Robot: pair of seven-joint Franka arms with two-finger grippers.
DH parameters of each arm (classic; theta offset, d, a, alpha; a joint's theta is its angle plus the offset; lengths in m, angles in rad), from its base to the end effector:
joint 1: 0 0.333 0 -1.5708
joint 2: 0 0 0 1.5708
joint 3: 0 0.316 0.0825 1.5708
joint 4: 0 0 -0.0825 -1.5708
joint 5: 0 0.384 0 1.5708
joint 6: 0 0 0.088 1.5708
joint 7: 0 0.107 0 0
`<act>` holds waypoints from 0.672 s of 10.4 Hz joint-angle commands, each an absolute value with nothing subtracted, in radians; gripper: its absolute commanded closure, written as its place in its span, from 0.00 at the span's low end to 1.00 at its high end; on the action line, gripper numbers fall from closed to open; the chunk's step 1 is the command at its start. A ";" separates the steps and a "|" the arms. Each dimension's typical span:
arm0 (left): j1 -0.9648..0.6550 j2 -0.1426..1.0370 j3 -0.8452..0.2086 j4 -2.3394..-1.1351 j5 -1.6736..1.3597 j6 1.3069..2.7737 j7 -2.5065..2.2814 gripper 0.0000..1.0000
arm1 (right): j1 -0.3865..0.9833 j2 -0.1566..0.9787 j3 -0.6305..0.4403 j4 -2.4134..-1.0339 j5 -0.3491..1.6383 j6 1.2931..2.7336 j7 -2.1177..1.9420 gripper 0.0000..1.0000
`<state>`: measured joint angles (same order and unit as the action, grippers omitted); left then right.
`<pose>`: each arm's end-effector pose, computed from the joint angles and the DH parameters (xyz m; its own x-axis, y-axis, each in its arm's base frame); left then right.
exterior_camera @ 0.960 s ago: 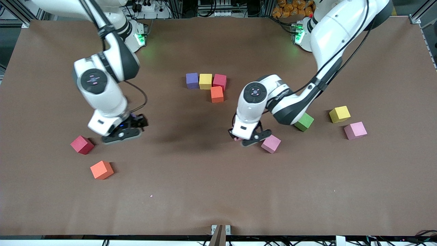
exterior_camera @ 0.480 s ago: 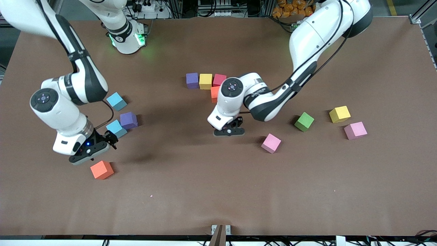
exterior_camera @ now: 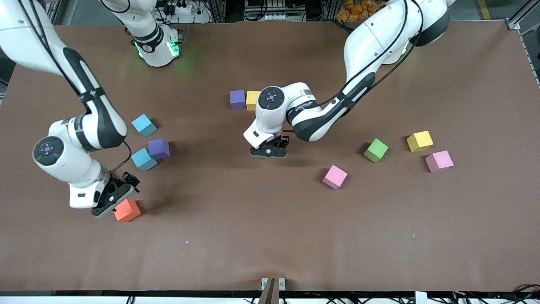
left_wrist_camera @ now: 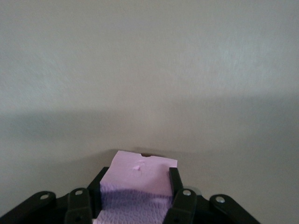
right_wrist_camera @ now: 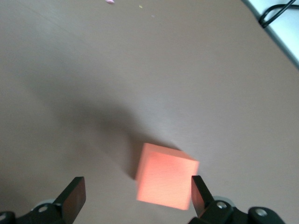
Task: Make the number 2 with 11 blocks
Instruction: 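Grasp another orange cube with the right gripper while the left gripper carries pink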
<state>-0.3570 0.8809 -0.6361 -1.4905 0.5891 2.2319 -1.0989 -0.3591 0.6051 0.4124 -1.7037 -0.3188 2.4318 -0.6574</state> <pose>0.4724 -0.5392 0.2197 0.9979 -0.0593 0.0255 -0.0606 -0.9968 0.0518 0.6905 0.0014 0.2823 0.6489 0.7488 0.1350 0.7383 -0.6626 0.1261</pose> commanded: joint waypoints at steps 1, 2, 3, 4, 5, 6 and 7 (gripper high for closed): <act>-0.388 0.884 -0.618 -1.512 0.591 2.224 -1.117 0.57 | -0.353 0.696 0.402 -1.602 -0.330 2.428 -0.700 0.00; -0.388 0.884 -0.618 -1.523 0.589 2.223 -1.121 0.57 | -0.332 0.748 0.376 -1.553 -0.330 2.447 -0.709 0.00; -0.390 0.884 -0.617 -1.526 0.591 2.220 -1.147 0.57 | -0.333 0.773 0.371 -1.527 -0.333 2.448 -0.712 0.00; -0.396 0.885 -0.618 -1.529 0.589 2.220 -1.163 0.56 | -0.340 0.790 0.371 -1.525 -0.328 2.450 -0.701 0.00; -0.397 0.885 -0.618 -1.529 0.589 2.214 -1.186 0.56 | -0.342 0.810 0.371 -1.525 -0.324 2.448 -0.696 0.00; -0.405 0.887 -0.618 -1.529 0.589 2.204 -1.221 0.56 | -0.348 0.833 0.371 -1.526 -0.316 2.450 -0.681 0.00; -0.405 0.888 -0.618 -1.528 0.589 2.191 -1.244 0.56 | -0.365 0.834 0.373 -1.532 -0.304 2.438 -0.658 0.00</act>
<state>-0.3883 0.8905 -0.6292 -1.5060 0.5892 2.2117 -1.1893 -0.3487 0.8069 0.3659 -1.5611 -0.3154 2.4522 -0.6822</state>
